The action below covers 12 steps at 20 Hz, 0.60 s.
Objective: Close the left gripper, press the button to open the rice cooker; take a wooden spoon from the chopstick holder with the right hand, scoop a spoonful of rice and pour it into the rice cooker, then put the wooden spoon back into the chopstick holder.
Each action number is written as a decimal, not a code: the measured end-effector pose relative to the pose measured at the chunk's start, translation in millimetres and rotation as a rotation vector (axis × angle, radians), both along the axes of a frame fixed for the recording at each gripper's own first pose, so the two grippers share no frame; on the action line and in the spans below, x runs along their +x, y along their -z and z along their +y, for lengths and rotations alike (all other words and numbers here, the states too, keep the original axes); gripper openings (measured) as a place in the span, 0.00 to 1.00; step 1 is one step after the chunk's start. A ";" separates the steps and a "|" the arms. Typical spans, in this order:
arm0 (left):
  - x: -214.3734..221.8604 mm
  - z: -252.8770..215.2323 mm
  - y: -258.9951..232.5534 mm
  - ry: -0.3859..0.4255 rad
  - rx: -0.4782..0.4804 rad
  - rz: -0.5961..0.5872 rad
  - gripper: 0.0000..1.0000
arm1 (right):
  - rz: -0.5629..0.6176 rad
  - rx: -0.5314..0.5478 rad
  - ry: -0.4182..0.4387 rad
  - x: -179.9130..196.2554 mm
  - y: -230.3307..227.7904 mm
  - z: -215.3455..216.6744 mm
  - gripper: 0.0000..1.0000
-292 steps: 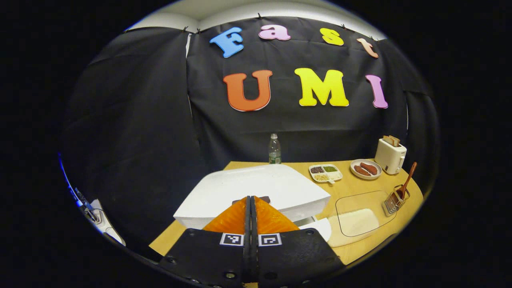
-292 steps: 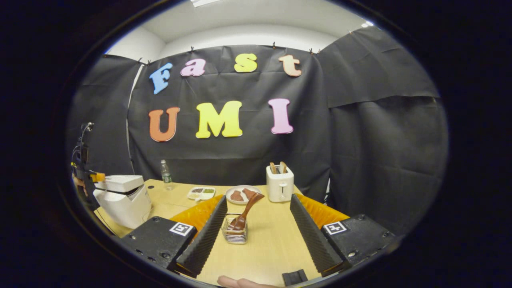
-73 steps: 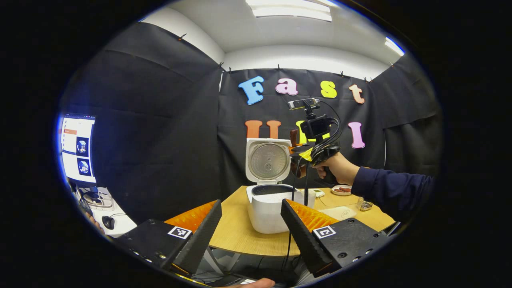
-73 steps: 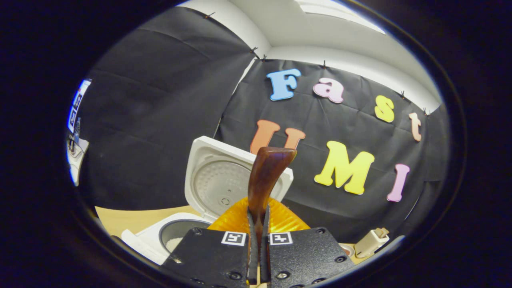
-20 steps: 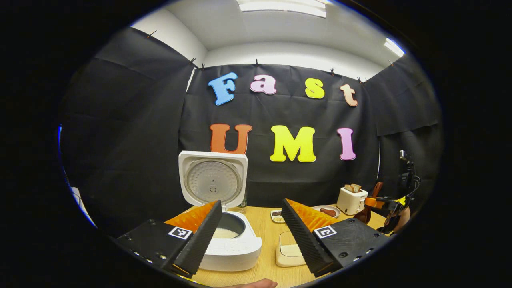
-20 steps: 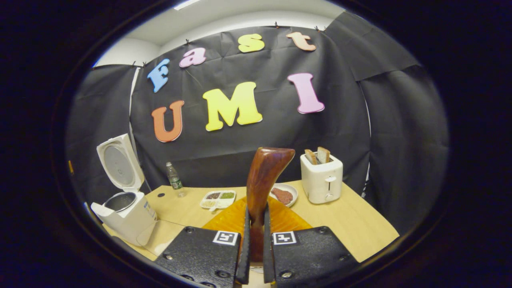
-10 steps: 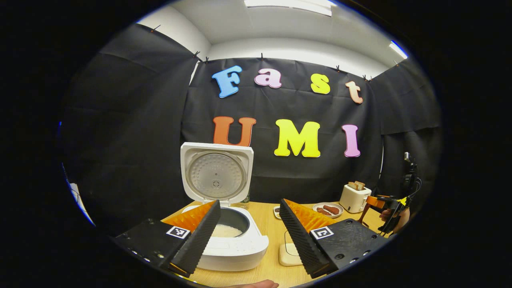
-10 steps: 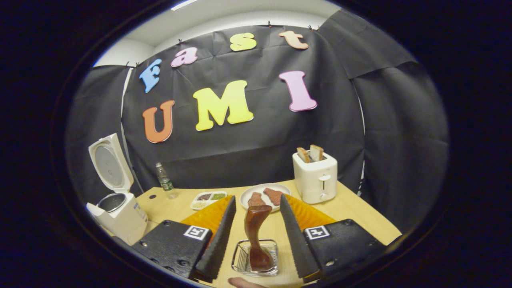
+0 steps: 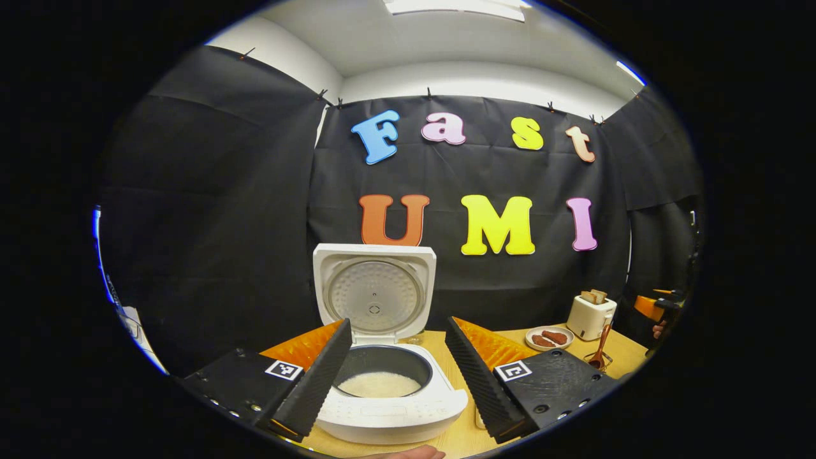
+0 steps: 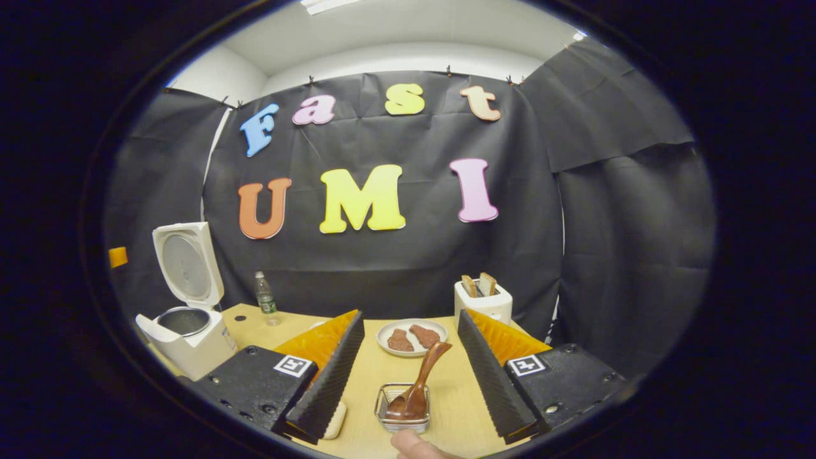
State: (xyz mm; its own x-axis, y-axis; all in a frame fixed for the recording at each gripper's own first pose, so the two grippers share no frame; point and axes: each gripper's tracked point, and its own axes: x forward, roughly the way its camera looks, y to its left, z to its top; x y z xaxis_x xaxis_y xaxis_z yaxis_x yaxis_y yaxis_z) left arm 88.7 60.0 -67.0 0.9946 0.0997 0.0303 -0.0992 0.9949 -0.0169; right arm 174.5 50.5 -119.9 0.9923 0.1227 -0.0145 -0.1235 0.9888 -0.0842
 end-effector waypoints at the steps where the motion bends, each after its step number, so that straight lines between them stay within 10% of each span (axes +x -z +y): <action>1: 2.2 3.2 -5.6 0.001 -0.002 -0.012 0.94 | -0.010 -0.017 -0.028 -13.7 -6.8 8.3 0.98; 12: 72.2 36.8 -45.0 0.037 -0.049 0.020 0.94 | -0.028 -0.053 -0.106 -95.9 -42.0 43.3 0.98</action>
